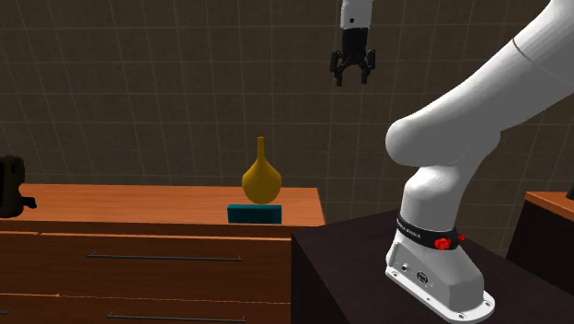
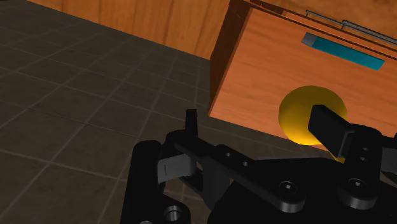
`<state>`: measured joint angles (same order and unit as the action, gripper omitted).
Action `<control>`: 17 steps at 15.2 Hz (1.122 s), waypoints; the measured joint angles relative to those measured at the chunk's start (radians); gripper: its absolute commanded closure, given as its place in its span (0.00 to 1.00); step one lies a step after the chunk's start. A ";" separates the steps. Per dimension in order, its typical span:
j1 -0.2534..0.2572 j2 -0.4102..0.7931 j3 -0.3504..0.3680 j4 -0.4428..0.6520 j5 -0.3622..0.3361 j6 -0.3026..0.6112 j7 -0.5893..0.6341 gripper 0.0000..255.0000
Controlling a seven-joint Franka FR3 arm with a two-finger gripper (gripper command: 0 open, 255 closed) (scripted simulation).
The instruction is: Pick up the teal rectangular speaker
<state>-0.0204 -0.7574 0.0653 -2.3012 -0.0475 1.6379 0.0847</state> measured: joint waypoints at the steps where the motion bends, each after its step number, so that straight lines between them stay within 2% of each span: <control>1: 0.000 0.000 0.000 0.000 0.000 0.000 0.000 0.00; 8: 0.064 0.097 0.011 -0.099 0.013 0.193 -0.095 0.00; 17: 0.159 0.307 0.048 -0.167 0.031 0.469 -0.230 0.00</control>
<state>0.1389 -0.4500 0.1134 -2.4681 -0.0165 2.1064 -0.1451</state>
